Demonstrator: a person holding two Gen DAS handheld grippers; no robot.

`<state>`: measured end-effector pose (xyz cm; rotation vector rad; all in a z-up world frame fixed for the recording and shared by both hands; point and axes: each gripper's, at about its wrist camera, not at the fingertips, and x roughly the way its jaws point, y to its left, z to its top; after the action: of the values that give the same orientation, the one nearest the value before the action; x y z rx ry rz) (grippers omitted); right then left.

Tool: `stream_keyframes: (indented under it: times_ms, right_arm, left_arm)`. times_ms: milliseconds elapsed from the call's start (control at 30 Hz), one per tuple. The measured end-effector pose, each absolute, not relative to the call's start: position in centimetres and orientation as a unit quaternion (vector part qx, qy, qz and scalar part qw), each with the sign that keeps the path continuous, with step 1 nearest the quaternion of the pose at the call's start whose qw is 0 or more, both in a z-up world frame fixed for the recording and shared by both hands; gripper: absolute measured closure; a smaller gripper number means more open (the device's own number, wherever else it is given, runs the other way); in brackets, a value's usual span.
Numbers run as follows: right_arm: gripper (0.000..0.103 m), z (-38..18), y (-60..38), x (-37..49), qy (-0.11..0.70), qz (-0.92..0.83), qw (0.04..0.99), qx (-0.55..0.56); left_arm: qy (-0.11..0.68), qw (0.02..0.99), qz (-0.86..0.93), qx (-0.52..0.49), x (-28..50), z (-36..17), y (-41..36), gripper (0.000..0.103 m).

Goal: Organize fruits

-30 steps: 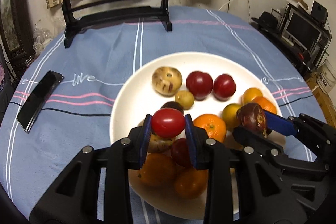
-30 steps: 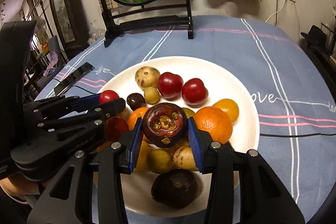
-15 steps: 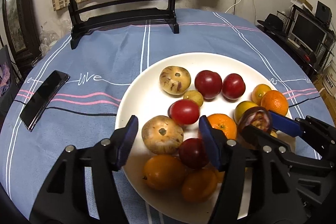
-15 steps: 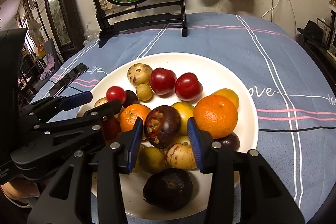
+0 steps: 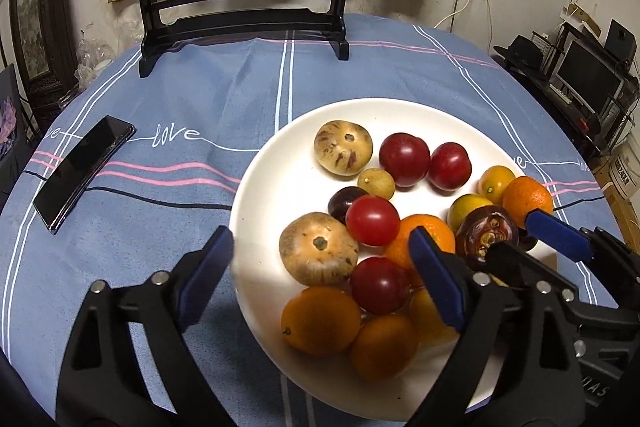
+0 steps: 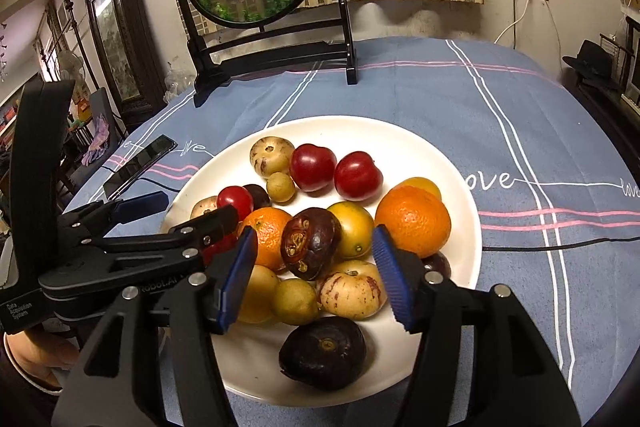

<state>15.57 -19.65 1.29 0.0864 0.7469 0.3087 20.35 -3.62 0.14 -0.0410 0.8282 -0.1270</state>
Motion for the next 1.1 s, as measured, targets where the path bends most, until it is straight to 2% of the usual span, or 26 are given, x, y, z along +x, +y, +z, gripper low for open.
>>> stream_keyframes:
  times_ms: [233, 400, 700, 1100]
  right_arm:
    - [0.042, 2.0, -20.1, 14.6, 0.342, 0.154, 0.926, 0.046]
    - [0.033, 1.8, -20.6, 13.7, 0.333, 0.147, 0.930, 0.051]
    - [0.033, 1.3, -22.3, 10.0, 0.349, 0.130, 0.926, 0.063]
    - [0.033, 0.9, -23.5, 6.8, 0.349, 0.096, 0.931, 0.041]
  left_arm:
    - [0.402, 0.913, -0.068, -0.018, 20.0, 0.2, -3.7, 0.008]
    - [0.394, 0.917, -0.055, 0.016, 19.1, -0.1, -4.1, 0.008]
    - [0.400, 0.915, -0.044, 0.006, 17.1, -0.6, -3.0, 0.004]
    - [0.361, 0.931, -0.046, -0.011, 10.9, 0.1, -2.0, 0.003]
